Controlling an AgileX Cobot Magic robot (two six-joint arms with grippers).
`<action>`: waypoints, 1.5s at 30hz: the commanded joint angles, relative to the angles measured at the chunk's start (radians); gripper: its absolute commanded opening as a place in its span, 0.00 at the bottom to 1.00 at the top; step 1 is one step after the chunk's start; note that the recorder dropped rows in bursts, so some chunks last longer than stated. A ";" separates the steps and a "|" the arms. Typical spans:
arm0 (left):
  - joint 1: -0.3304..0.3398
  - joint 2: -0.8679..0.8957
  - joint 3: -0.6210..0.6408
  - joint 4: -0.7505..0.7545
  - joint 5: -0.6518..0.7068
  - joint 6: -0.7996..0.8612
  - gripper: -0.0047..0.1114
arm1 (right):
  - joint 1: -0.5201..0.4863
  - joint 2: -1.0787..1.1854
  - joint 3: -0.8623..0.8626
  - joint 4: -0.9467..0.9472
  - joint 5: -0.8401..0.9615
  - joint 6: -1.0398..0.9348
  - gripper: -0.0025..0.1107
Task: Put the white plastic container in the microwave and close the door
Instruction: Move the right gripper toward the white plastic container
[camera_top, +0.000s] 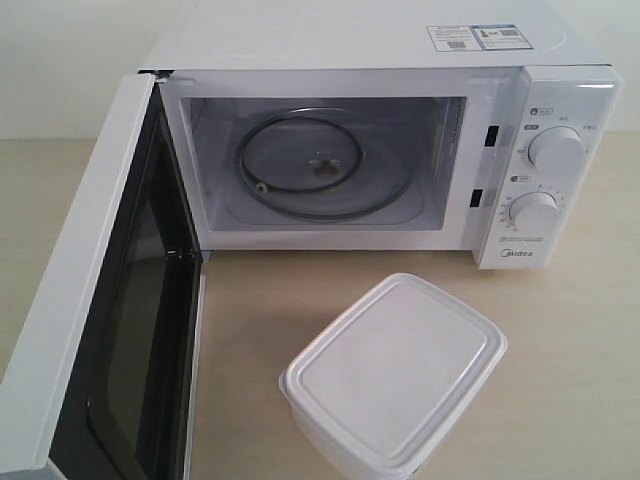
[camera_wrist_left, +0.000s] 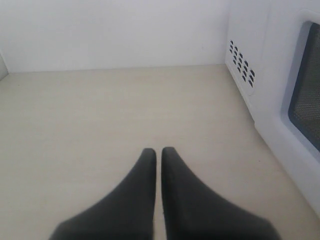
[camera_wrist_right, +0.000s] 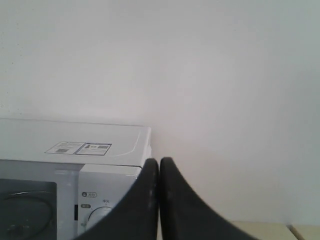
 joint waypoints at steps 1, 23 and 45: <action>0.002 -0.003 0.004 -0.006 0.000 -0.006 0.08 | -0.003 0.003 -0.009 -0.001 -0.021 0.047 0.02; 0.002 -0.003 0.004 -0.006 0.000 -0.006 0.08 | 0.000 0.767 -0.009 -0.550 -0.526 0.390 0.02; 0.002 -0.003 0.004 -0.006 0.000 -0.006 0.08 | -0.002 1.352 -0.007 -1.130 -0.777 0.389 0.02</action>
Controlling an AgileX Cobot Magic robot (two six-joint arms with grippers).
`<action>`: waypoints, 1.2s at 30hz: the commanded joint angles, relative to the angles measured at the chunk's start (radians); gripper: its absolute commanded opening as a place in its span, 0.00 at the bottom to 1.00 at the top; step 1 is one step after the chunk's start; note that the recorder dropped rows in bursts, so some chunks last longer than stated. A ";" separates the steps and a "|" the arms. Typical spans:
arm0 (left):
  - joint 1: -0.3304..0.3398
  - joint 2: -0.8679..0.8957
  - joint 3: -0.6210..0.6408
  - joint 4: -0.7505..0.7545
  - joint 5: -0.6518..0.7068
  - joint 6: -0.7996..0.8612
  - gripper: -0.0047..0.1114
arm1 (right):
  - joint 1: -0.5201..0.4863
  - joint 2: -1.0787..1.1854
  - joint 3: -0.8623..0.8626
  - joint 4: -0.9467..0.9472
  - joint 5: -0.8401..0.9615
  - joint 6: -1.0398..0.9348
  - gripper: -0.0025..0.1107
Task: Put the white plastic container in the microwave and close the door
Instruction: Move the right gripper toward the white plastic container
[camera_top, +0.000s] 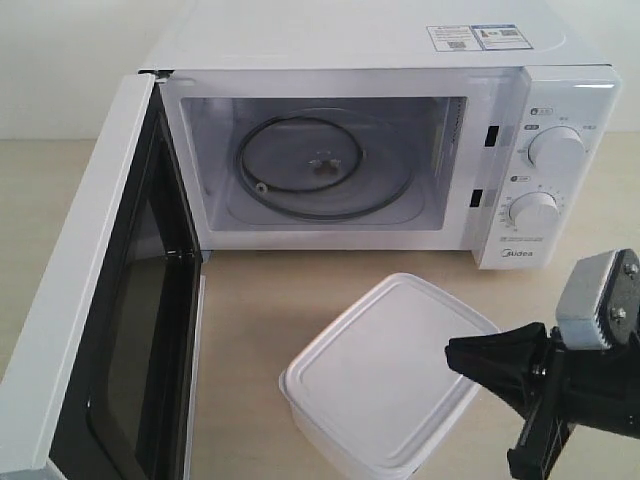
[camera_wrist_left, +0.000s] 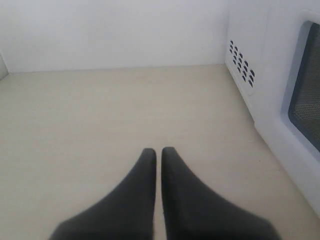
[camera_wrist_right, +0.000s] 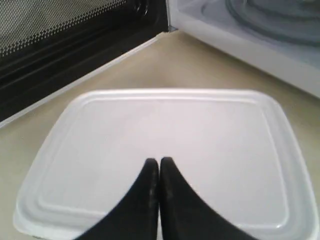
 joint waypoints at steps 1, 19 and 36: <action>0.002 -0.003 0.004 -0.006 0.000 -0.006 0.08 | -0.002 0.081 -0.001 -0.043 -0.002 -0.043 0.02; 0.002 -0.003 0.004 -0.006 0.000 -0.006 0.08 | -0.004 0.149 -0.001 -0.160 -0.173 0.048 0.02; 0.002 -0.003 0.004 -0.006 0.000 -0.006 0.08 | -0.004 0.109 0.082 0.132 -0.173 0.068 0.02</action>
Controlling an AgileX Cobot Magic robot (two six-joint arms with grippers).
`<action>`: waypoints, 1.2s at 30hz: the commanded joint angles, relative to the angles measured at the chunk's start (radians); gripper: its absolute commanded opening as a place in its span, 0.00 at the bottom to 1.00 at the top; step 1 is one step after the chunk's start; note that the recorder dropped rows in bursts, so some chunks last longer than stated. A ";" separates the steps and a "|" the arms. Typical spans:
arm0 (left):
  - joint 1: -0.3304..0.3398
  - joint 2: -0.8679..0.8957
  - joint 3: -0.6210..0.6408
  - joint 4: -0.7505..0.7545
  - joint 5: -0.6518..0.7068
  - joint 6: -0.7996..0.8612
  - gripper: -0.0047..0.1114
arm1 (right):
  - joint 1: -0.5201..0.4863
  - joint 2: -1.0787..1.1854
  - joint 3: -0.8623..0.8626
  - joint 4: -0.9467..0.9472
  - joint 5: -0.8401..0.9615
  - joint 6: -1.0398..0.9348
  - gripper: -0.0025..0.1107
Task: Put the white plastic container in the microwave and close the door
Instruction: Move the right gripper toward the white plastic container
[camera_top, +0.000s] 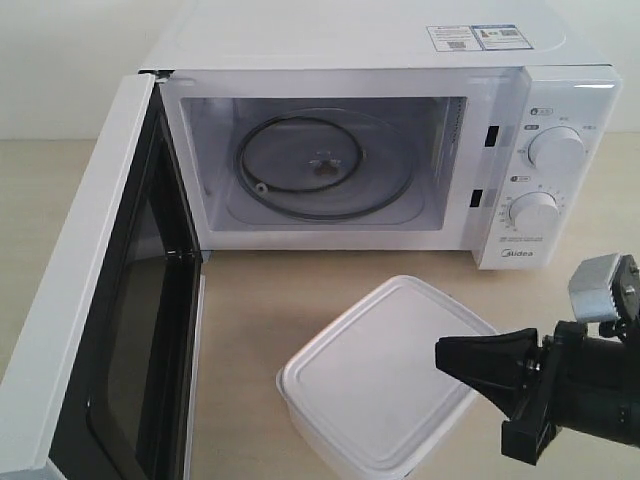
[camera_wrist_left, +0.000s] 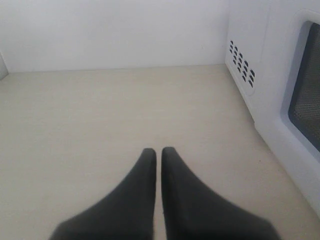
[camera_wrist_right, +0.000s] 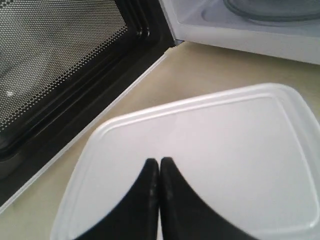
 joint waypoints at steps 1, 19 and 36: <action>0.002 -0.003 0.004 -0.006 0.000 -0.006 0.08 | -0.004 -0.008 0.082 0.122 -0.010 -0.118 0.02; 0.002 -0.003 0.004 -0.006 0.000 -0.006 0.08 | -0.004 -0.008 0.166 0.382 0.051 0.048 0.02; 0.002 -0.003 0.004 -0.006 0.000 -0.006 0.08 | 0.000 -0.006 0.125 0.158 0.238 0.442 0.02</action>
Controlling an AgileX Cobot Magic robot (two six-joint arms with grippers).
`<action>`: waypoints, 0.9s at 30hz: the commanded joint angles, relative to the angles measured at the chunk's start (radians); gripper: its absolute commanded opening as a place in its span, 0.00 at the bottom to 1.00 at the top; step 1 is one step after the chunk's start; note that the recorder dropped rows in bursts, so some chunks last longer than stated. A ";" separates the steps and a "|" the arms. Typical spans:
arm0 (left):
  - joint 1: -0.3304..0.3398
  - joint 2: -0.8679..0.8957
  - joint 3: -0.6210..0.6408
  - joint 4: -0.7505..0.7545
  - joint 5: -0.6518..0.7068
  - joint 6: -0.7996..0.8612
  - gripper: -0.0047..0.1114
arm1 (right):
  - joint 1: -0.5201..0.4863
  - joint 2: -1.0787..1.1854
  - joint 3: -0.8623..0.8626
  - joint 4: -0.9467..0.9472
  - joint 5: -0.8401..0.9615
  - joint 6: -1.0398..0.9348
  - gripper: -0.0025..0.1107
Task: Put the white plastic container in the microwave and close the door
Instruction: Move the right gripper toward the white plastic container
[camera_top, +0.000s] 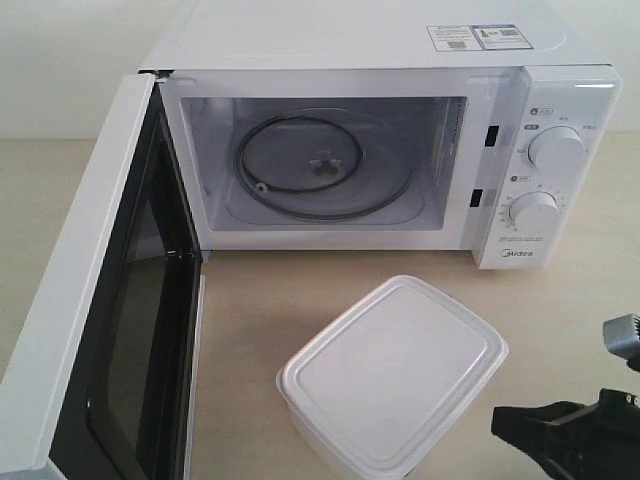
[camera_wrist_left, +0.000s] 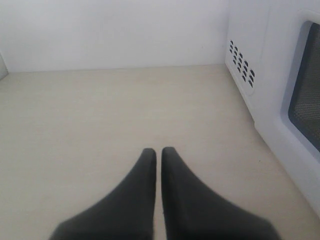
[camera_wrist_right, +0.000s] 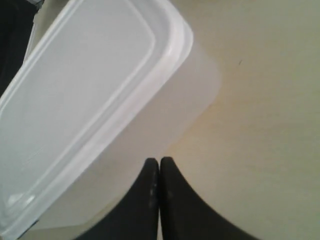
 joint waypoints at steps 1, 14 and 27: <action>0.002 -0.003 0.004 -0.006 0.000 -0.006 0.08 | 0.000 -0.004 -0.058 -0.133 0.066 0.170 0.02; 0.002 -0.003 0.004 -0.006 0.000 -0.006 0.08 | 0.000 -0.004 -0.304 -0.222 0.175 0.379 0.02; 0.002 -0.003 0.004 -0.006 0.000 -0.006 0.08 | -0.002 -0.006 -0.459 -0.330 0.194 0.465 0.02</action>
